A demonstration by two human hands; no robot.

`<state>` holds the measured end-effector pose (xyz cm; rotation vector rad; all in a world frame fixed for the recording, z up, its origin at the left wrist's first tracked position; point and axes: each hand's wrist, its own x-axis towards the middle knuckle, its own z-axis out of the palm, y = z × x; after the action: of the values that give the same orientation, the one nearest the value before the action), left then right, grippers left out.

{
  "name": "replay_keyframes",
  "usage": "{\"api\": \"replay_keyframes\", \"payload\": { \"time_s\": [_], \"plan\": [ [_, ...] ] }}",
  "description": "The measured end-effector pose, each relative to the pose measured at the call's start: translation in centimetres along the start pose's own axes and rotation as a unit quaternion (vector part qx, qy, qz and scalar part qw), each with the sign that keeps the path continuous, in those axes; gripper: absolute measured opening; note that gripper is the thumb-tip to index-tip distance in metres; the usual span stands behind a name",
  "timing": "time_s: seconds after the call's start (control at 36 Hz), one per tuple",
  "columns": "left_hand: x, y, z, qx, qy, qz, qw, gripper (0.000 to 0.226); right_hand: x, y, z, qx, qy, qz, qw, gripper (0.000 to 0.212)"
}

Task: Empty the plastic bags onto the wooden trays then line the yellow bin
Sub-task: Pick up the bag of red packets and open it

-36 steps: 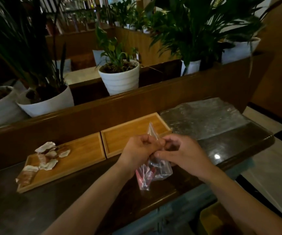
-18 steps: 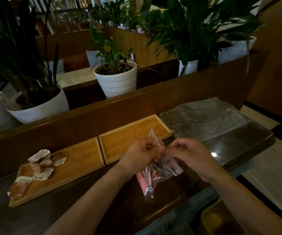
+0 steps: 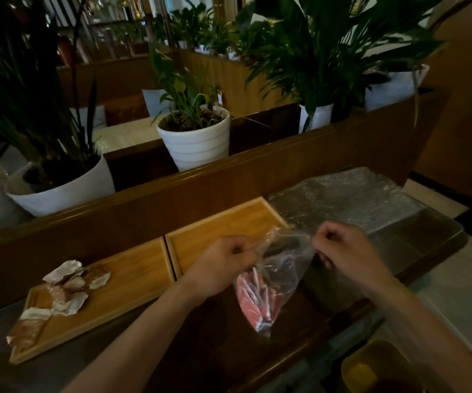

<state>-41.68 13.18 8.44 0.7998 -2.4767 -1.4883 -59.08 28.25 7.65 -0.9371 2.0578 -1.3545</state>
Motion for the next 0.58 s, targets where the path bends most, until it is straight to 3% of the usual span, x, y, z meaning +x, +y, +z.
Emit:
{"api": "replay_keyframes", "payload": {
  "time_s": [0.08,0.14,0.19,0.25,0.31,0.39,0.5,0.58],
  "plan": [
    [-0.2,-0.6,-1.0,-0.032,0.008,-0.019,0.999,0.025,0.0,0.1,-0.1,-0.083,-0.022,-0.035,0.996,0.007],
    [-0.1,-0.7,-1.5,-0.056,0.016,-0.027,0.998,0.029,-0.2,0.0,0.2,-0.157,-0.012,-0.111,0.981,0.031],
    [-0.1,-0.7,-1.6,-0.078,0.025,-0.033,0.996,0.031,-0.6,-0.6,0.6,-0.239,-0.014,-0.234,0.942,0.043],
    [0.0,-0.6,-1.6,-0.098,0.032,-0.040,0.994,0.032,-0.9,-1.2,1.1,-0.322,-0.034,-0.342,0.882,0.041],
    [0.1,-0.5,-1.6,-0.113,0.041,-0.050,0.991,0.031,-1.2,-1.9,1.4,-0.373,-0.048,-0.393,0.839,0.034],
    [0.2,-0.5,-1.7,-0.131,0.055,-0.055,0.988,0.033,-1.5,-2.9,1.8,-0.442,-0.046,-0.403,0.800,0.026],
    [0.1,-0.2,-2.0,-0.150,0.069,-0.053,0.985,0.031,-1.5,-3.6,2.4,-0.480,-0.045,-0.367,0.795,0.046],
    [0.0,0.0,-2.1,-0.150,0.080,-0.042,0.985,0.032,-1.1,-3.7,2.9,-0.485,-0.045,-0.380,0.786,0.040]
  ]
}}
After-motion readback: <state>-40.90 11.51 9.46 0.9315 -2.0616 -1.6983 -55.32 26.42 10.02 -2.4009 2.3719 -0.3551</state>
